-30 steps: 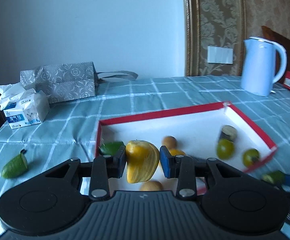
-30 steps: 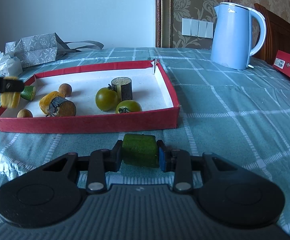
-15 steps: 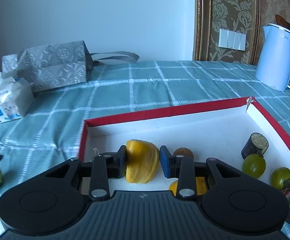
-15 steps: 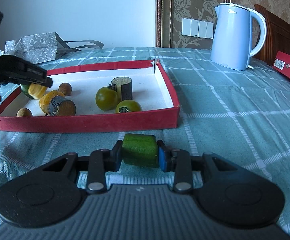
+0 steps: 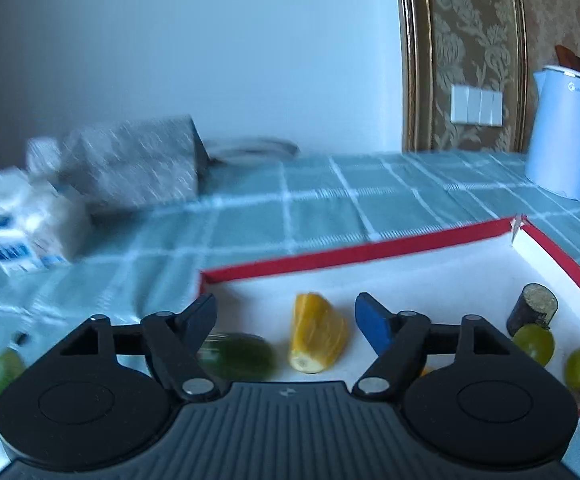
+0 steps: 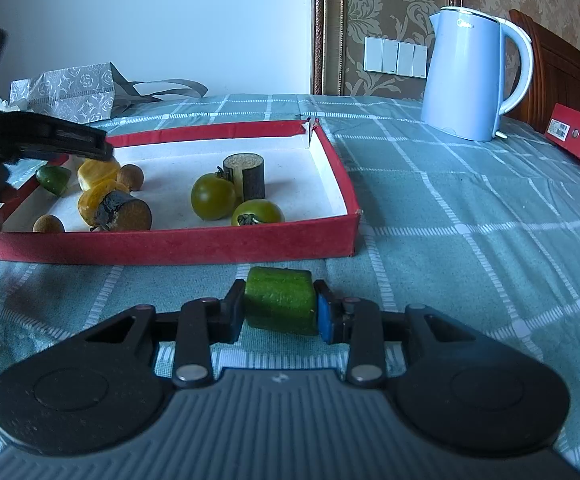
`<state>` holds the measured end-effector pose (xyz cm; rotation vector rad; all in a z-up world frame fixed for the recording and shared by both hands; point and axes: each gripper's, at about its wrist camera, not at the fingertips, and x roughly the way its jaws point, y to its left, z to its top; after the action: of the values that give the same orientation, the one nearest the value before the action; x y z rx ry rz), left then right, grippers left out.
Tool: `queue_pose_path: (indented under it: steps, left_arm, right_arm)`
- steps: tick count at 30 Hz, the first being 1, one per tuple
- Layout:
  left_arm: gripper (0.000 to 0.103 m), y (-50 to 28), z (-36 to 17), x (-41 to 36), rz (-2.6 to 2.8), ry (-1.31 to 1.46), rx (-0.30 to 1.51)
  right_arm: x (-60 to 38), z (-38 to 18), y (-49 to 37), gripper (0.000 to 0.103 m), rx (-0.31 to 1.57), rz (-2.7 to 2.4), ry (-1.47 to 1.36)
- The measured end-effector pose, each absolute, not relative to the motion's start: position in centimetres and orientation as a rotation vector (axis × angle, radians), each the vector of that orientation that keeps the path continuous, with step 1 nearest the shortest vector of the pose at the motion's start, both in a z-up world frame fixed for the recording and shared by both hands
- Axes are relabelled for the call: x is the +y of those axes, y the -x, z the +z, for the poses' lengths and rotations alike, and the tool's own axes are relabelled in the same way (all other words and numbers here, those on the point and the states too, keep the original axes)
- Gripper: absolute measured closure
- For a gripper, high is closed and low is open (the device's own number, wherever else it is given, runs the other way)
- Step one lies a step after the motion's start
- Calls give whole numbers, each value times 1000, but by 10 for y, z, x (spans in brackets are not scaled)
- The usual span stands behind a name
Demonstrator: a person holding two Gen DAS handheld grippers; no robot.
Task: Organize fruits
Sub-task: 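Carry the yellow piece into the tray and open the left tool while the right tool holds the cucumber, then lower the cucumber piece into the tray and open the right tool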
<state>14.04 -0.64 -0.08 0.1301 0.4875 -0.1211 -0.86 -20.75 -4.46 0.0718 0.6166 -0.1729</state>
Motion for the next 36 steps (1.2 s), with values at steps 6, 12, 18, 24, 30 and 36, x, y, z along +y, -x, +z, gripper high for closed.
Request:
queue_pose_path:
  steps: [6,12,18,24,30,36]
  left_arm:
    - [27,-114,9,2,-102,-91,463]
    - [26,-82,4,15,-118,1,528]
    - [25,-46,-3,23,-131,8,529]
    - [23,-28,-17,22,-179,7,569]
    - [23,-28,-30,19,-217,8,621]
    - [23,-29,-35,18,-202,-11,633]
  right_arm:
    - [-207,-45,7,69,619,-174,-64]
    - [-206,-45,8,69,620,-176,-58]
    - [-205,-44,8,69,620,-179,-47]
    - [-202,-44,7,69,620,-183,-34]
    - [-203,-44,7,69,619,-181,-38]
    - [-203,-43,10,70,600,-174,-38]
